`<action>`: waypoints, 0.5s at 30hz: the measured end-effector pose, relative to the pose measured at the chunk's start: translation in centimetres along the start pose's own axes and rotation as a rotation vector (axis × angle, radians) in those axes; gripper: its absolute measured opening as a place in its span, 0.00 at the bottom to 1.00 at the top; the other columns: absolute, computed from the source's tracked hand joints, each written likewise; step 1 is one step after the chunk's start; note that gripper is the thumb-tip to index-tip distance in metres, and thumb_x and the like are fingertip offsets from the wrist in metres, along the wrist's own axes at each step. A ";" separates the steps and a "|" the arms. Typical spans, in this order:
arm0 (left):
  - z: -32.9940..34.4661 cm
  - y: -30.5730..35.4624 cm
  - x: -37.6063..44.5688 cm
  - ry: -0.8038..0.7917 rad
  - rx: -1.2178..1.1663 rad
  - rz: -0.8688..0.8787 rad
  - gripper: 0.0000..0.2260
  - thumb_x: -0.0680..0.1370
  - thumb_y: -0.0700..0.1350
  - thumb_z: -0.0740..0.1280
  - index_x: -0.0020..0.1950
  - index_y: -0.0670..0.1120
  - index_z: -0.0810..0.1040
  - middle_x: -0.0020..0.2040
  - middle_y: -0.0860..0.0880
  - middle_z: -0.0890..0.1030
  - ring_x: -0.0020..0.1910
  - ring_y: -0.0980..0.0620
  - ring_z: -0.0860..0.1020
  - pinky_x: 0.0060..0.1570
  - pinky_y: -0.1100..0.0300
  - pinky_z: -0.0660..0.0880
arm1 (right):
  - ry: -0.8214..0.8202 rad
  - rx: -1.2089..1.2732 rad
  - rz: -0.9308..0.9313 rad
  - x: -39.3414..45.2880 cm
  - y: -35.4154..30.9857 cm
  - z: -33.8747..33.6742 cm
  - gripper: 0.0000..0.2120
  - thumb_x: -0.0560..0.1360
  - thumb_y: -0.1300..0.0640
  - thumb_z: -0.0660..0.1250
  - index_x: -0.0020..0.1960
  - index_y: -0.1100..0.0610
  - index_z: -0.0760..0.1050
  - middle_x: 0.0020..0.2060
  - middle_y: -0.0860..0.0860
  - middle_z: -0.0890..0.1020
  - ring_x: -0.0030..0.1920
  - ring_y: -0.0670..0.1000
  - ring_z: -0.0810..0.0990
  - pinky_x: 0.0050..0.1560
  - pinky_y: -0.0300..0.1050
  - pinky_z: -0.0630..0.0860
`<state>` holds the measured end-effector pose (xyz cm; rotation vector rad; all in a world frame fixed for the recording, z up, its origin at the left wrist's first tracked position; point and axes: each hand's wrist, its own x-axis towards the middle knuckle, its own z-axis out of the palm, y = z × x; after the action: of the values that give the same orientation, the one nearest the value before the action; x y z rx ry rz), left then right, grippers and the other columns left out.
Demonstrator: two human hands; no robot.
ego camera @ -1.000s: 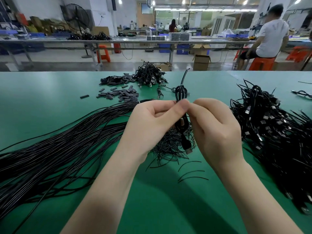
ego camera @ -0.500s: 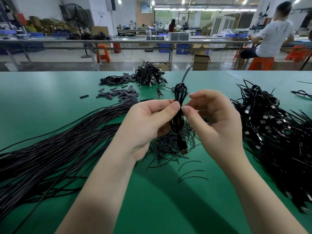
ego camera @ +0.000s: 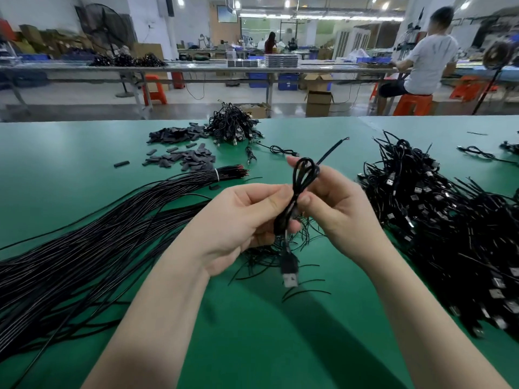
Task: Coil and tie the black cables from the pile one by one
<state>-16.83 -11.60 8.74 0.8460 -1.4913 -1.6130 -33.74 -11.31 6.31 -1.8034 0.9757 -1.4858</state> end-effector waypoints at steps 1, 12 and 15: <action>0.0 -0.1 0.1 0.020 -0.001 -0.017 0.13 0.69 0.54 0.68 0.46 0.48 0.85 0.37 0.53 0.83 0.32 0.58 0.81 0.29 0.70 0.73 | -0.011 -0.068 0.000 -0.2 0.0 0.0 0.15 0.73 0.50 0.69 0.59 0.41 0.75 0.35 0.52 0.79 0.37 0.52 0.75 0.41 0.53 0.75; -0.4 -1.4 0.7 0.234 1.024 0.004 0.12 0.78 0.58 0.63 0.60 0.59 0.79 0.42 0.68 0.75 0.42 0.73 0.70 0.39 0.75 0.63 | 0.457 0.182 0.380 -6.0 -1.0 -5.4 0.12 0.73 0.48 0.67 0.49 0.56 0.76 0.39 0.49 0.81 0.40 0.51 0.83 0.44 0.43 0.81; -2.3 -1.2 1.0 0.318 1.188 0.009 0.13 0.78 0.59 0.63 0.60 0.59 0.79 0.45 0.66 0.76 0.41 0.68 0.72 0.37 0.69 0.69 | 0.516 -0.772 0.229 -6.0 -2.4 -12.9 0.14 0.80 0.46 0.60 0.58 0.53 0.76 0.41 0.52 0.79 0.40 0.54 0.78 0.38 0.48 0.76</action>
<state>-15.39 -13.55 7.33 1.5967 -2.1438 -0.3867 -46.63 -4.93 7.56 -1.6987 2.1694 -1.5736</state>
